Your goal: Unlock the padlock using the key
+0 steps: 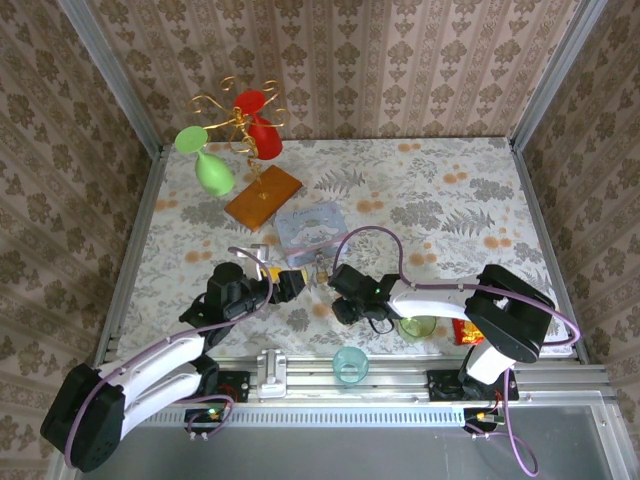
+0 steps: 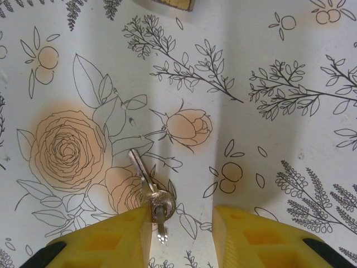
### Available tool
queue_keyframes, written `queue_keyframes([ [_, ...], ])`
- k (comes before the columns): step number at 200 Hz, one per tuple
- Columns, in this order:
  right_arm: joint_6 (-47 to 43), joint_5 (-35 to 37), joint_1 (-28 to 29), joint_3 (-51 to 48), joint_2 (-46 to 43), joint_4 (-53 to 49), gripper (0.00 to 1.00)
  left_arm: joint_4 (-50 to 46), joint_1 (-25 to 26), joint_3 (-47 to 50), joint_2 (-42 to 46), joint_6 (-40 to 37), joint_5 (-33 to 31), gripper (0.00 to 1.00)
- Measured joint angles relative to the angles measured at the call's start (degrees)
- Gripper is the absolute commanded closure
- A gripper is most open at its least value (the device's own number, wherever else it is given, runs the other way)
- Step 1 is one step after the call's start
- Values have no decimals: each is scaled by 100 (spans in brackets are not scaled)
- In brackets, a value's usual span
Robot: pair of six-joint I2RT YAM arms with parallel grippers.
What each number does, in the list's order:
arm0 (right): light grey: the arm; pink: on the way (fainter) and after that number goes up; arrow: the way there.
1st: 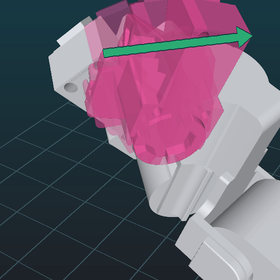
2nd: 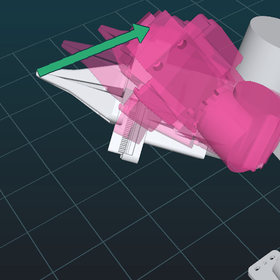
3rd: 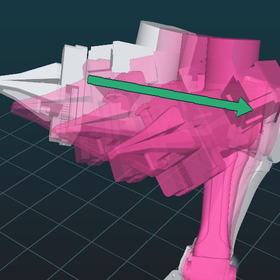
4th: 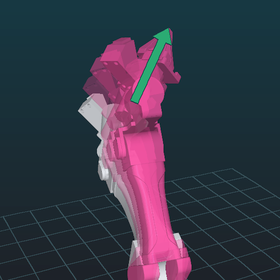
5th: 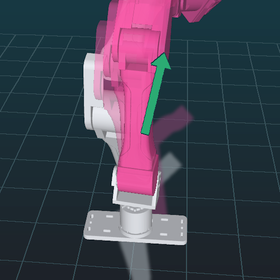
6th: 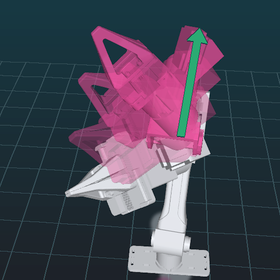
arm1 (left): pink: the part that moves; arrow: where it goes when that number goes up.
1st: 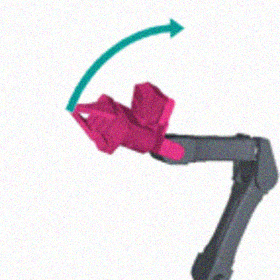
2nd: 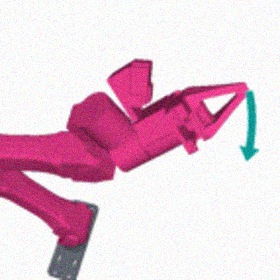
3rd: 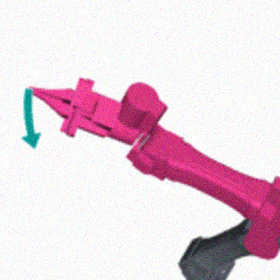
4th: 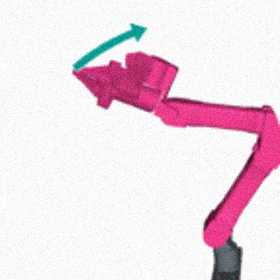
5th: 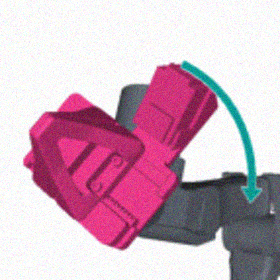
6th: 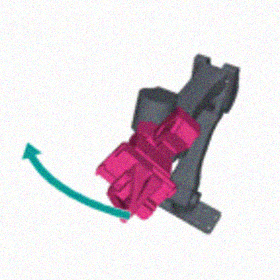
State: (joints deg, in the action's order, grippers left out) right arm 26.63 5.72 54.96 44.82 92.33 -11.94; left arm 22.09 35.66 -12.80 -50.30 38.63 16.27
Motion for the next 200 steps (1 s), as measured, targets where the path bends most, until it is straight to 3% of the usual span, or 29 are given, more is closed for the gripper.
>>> queue_keyframes([
  [32, 63, 17, 0, 0, 31, 61, 69, -2, 0, 13, 0, 0, 0, 0],
  [61, 76, 46, 0, 0, 55, 140, 83, 0, 0, 74, 2, 2, -2, 0],
  [114, 249, -61, -7, -46, 111, 498, 100, -7, 0, 90, 2, 2, 0, 0],
  [200, 487, -769, -236, -476, -227, 1054, 100, 146, 0, 155, 0, 127, 2, 4],
])
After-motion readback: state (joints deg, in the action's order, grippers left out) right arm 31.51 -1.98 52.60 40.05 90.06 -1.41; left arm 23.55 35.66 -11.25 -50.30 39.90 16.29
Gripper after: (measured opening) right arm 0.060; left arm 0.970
